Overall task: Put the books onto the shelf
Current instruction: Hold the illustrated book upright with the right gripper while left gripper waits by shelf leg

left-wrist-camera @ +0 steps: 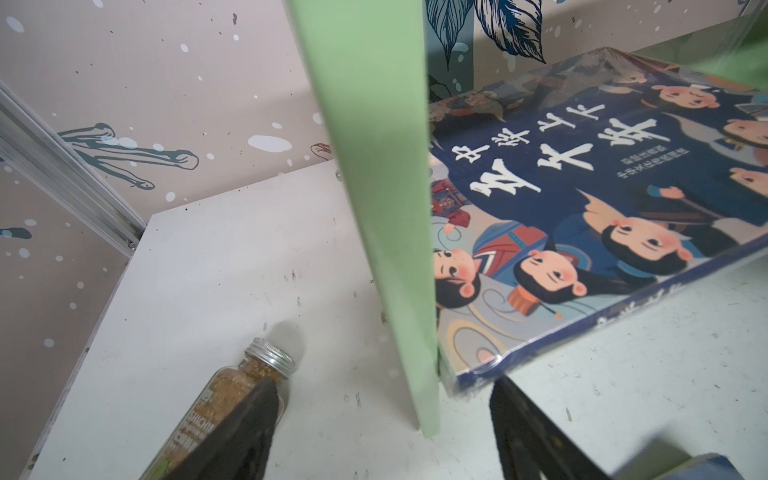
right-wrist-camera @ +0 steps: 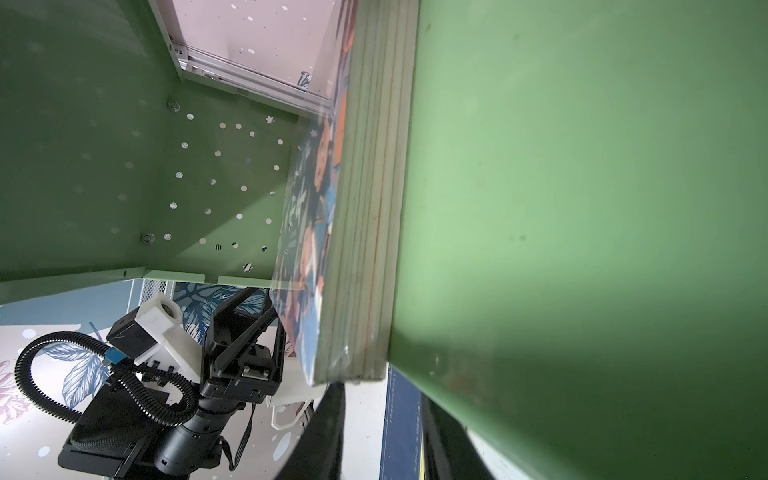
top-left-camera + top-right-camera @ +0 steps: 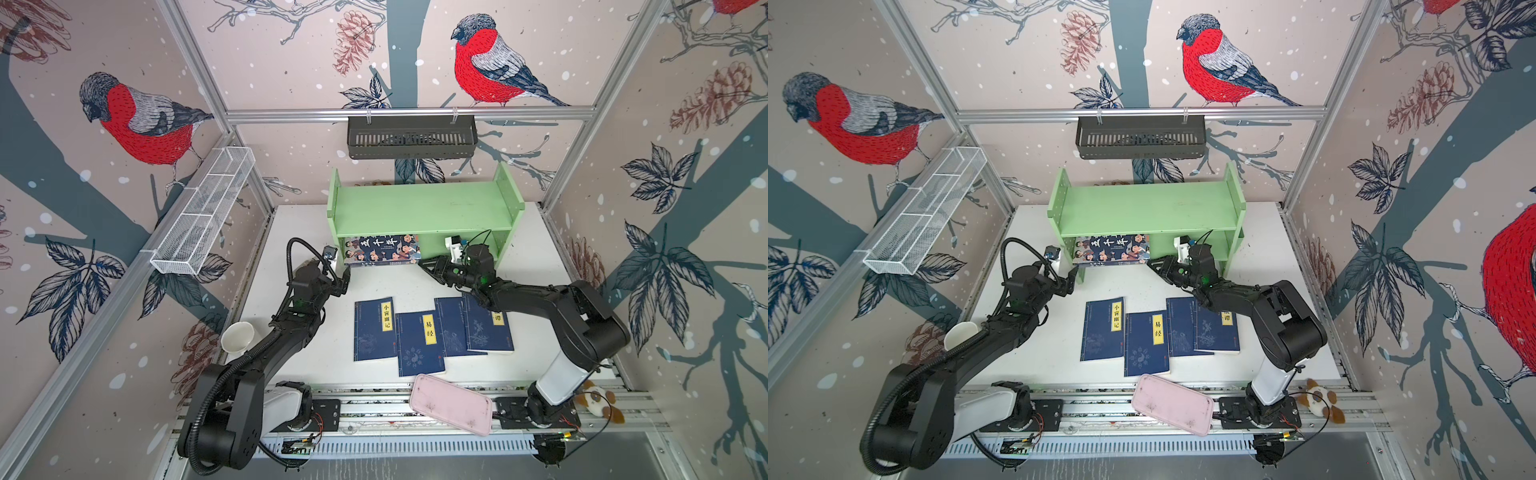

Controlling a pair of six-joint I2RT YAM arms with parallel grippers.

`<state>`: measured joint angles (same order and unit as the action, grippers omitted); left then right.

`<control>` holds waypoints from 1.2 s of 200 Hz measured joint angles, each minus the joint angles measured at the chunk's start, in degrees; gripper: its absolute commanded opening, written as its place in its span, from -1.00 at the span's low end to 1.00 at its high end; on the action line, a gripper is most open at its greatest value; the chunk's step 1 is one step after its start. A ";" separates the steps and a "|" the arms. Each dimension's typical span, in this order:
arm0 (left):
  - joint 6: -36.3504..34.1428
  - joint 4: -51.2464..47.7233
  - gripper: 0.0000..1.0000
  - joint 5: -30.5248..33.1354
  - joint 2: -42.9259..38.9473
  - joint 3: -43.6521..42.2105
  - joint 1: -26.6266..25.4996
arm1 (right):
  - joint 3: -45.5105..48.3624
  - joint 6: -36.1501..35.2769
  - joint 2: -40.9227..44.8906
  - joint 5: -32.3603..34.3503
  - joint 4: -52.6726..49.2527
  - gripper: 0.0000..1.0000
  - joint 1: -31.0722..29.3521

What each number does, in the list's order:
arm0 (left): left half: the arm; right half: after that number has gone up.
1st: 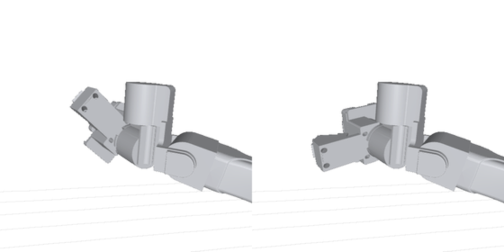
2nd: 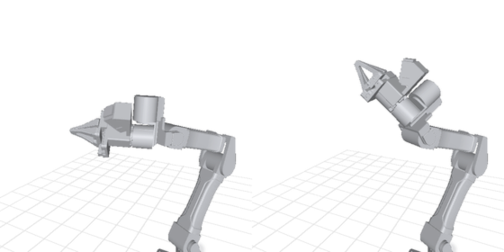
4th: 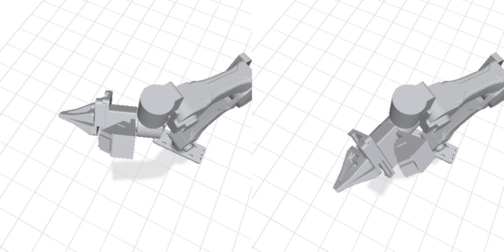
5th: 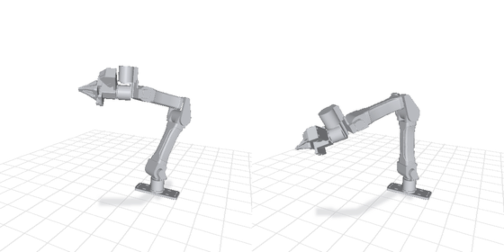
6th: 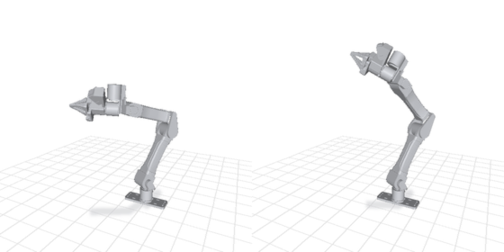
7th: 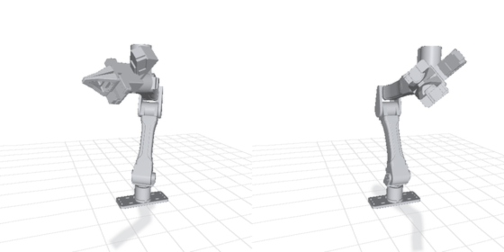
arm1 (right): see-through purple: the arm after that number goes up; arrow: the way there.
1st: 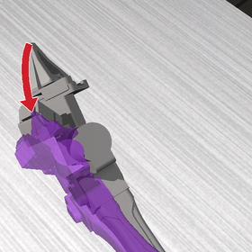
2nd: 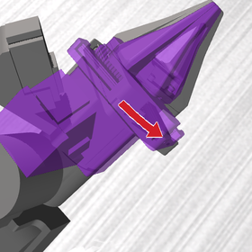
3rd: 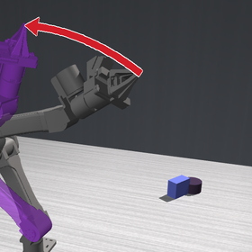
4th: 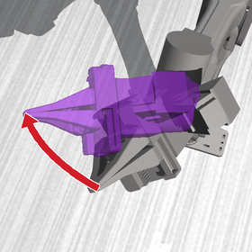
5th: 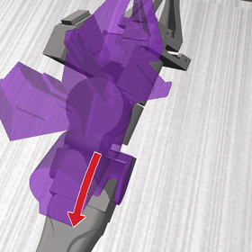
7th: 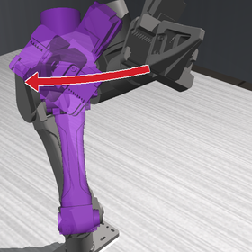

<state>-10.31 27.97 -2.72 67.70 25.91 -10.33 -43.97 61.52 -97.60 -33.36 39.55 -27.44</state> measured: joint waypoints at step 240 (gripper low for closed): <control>1.07 0.07 0.51 1.46 0.39 -0.02 0.00 | 3.82 0.02 4.68 0.68 0.39 -0.27 0.72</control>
<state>-9.23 28.03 -1.26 68.10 25.89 -10.33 -40.14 61.54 -92.92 -32.69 39.94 -26.72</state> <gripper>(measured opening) 0.723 0.367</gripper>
